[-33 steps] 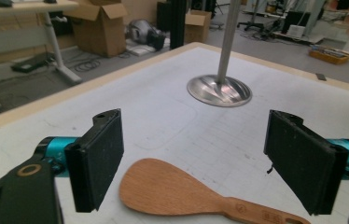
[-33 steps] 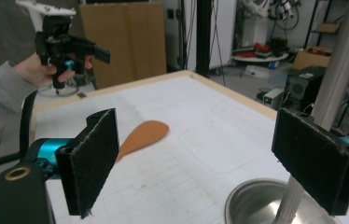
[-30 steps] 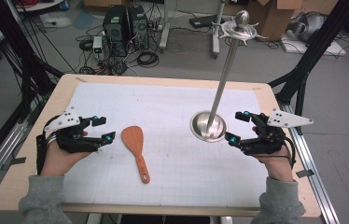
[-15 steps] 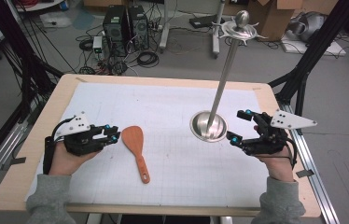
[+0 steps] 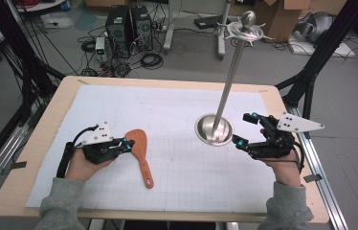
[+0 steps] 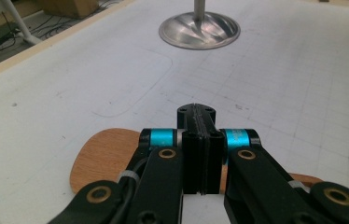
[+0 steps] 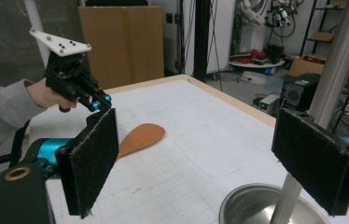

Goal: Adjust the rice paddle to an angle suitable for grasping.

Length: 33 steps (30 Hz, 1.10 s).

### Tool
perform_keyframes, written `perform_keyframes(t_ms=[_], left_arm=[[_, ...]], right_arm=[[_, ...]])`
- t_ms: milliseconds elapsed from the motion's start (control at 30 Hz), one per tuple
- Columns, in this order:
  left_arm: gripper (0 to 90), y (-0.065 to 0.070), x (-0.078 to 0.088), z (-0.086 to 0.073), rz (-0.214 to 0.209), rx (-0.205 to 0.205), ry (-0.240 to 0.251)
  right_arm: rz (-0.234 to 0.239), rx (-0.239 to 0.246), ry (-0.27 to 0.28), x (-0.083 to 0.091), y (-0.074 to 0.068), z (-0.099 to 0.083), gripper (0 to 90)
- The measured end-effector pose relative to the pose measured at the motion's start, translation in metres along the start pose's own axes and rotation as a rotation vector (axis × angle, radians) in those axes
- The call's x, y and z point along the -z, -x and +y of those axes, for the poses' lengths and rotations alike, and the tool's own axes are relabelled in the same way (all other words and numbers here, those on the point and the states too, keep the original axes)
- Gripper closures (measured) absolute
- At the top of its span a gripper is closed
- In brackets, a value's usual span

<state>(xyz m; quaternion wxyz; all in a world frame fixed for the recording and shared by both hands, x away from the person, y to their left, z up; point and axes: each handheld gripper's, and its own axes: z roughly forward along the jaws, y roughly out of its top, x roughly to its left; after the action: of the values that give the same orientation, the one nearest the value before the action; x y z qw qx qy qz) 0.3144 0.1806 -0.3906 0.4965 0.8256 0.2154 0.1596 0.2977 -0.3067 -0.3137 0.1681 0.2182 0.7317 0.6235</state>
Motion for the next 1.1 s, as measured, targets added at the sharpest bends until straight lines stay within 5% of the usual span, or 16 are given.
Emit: perform_keyframes(t_ms=[333,533,1100], left_arm=[[89.0,0.0,-0.027,-0.008,0.026,0.037,-0.074],[89.0,0.002,-0.039,-0.011,-0.001,0.034,-0.099],[89.1,0.005,-0.042,-0.021,-0.042,0.035,-0.158]], right_arm=[[0.0,-0.003,-0.002,0.001,0.0,0.0,13.7],[-0.006,-0.002,-0.003,0.002,0.001,-0.001,13.7],[-0.002,-0.016,-0.013,0.0,0.004,-0.005,13.7]])
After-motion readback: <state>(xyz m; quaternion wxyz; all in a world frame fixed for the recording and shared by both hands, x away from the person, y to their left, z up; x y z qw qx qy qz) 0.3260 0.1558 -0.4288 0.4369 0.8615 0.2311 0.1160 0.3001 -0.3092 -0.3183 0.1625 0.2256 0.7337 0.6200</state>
